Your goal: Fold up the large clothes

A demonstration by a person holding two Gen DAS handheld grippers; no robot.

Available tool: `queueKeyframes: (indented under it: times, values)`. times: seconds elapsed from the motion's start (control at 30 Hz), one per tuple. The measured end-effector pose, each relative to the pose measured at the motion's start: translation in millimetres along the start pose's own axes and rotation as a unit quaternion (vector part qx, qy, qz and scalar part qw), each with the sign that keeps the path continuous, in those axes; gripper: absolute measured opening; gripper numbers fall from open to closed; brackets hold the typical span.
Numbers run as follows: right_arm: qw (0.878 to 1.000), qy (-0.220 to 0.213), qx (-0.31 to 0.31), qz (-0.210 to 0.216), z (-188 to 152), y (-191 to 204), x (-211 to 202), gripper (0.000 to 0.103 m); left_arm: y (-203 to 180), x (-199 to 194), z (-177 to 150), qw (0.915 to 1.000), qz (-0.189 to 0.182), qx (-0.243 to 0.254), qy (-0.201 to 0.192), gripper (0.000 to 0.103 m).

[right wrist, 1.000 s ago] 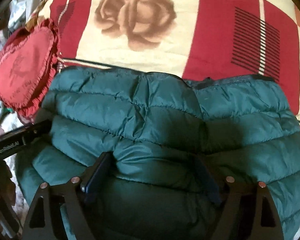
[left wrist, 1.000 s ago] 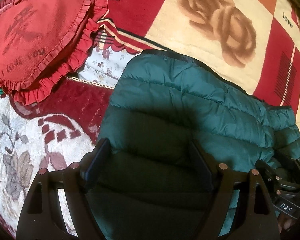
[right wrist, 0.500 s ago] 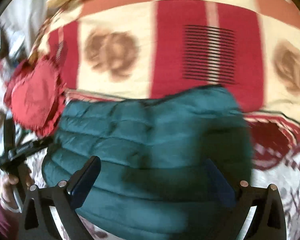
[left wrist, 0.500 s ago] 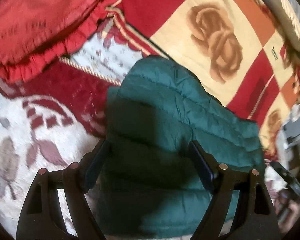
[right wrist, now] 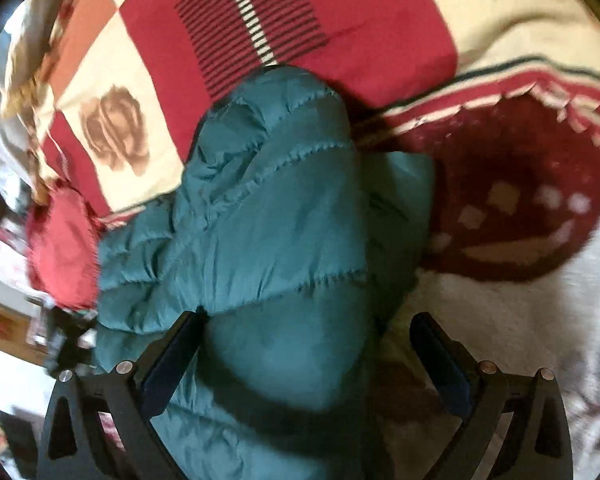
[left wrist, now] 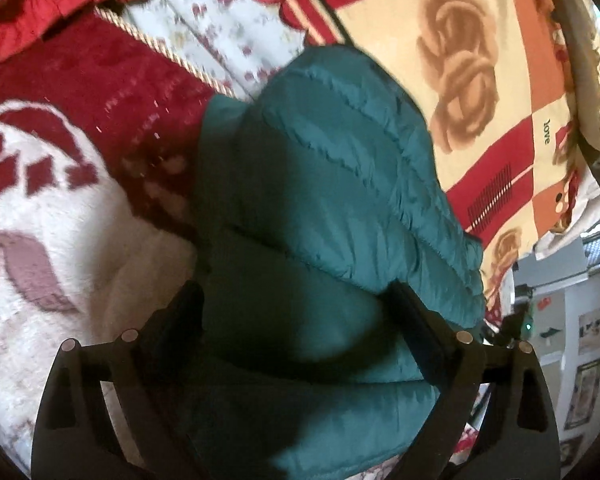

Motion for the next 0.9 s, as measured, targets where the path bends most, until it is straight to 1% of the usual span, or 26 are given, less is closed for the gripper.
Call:
queueKeyframes:
  times: [0.03,0.07,0.13,0.33,0.47,0.5,0.6,0.63,0.67,0.7,0.73,0.77,0.8,0.87,0.9]
  values:
    - [1.0,0.005,-0.003,0.008,-0.7,0.8,3.8,0.103,1.3,3.1,-1.0,1.0,-0.004,-0.006,0.007,0.103]
    - [1.0,0.015,-0.004,0.015,-1.7,2.1,8.0,0.103,2.6,7.7,-2.0,0.9997,-0.011,-0.013,0.016,0.102]
    - [0.999,0.033,-0.004,0.028,-2.3,3.8,14.9,0.103,1.7,10.9,-0.8,0.9996,-0.018,-0.011,0.02,0.103]
    - [0.997,0.059,-0.009,0.042,-4.1,10.5,29.7,0.103,-5.4,23.5,0.9,0.9995,-0.017,0.004,0.028,0.103]
    - [0.997,0.065,-0.007,0.034,-3.9,12.1,33.9,0.103,-8.7,28.9,1.0,0.9994,-0.006,0.005,0.033,0.103]
    - [0.997,0.064,-0.007,0.031,-4.0,12.3,33.7,0.103,-15.1,34.0,-0.7,0.9994,-0.003,0.008,0.033,0.103]
    - [0.998,0.053,-0.004,0.033,-5.2,15.8,31.5,0.102,-25.5,33.3,-3.4,0.9992,-0.007,0.029,0.026,0.102]
    - [0.998,0.049,-0.007,0.035,-6.4,16.9,30.3,0.099,-29.5,32.5,-5.3,0.9991,-0.01,0.036,0.021,0.099]
    - [0.998,0.044,-0.009,0.034,-7.8,19.5,28.3,0.092,-32.3,31.3,-6.7,0.9989,-0.011,0.043,0.017,0.095]
    - [0.998,0.042,-0.009,0.035,-8.5,23.1,27.3,0.085,-36.8,29.6,-7.9,0.9986,-0.012,0.05,0.009,0.092]
    - [0.999,0.038,-0.012,0.035,-9.0,26.3,24.5,0.081,-39.0,27.6,-8.2,0.9986,-0.016,0.051,0.006,0.087]
    - [0.999,0.035,-0.015,0.033,-9.0,28.6,21.7,0.073,-40.8,25.5,-8.2,0.9986,-0.023,0.049,0.003,0.081]
    - [0.999,0.028,-0.018,0.035,-8.6,33.1,15.8,0.069,-43.0,21.7,-8.0,0.9985,-0.03,0.046,-0.001,0.077]
    - [0.999,0.015,-0.023,0.036,-6.9,40.2,5.4,0.056,-49.2,13.8,-7.9,0.998,-0.045,0.044,-0.006,0.067]
    - [0.999,0.007,-0.025,0.04,-5.8,45.9,-1.3,0.051,-50.4,10.2,-7.8,0.9978,-0.049,0.044,-0.008,0.064]
Point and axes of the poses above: each gripper's, at about its wrist camera, not at the fingertips, and x roughly the way its jaws point, y to its left, z to its top, the point moved 9 cm from there along x, roughly the way its jaws point, and after that the axes turned 13 degrees about -y, right-handed, at the moved point
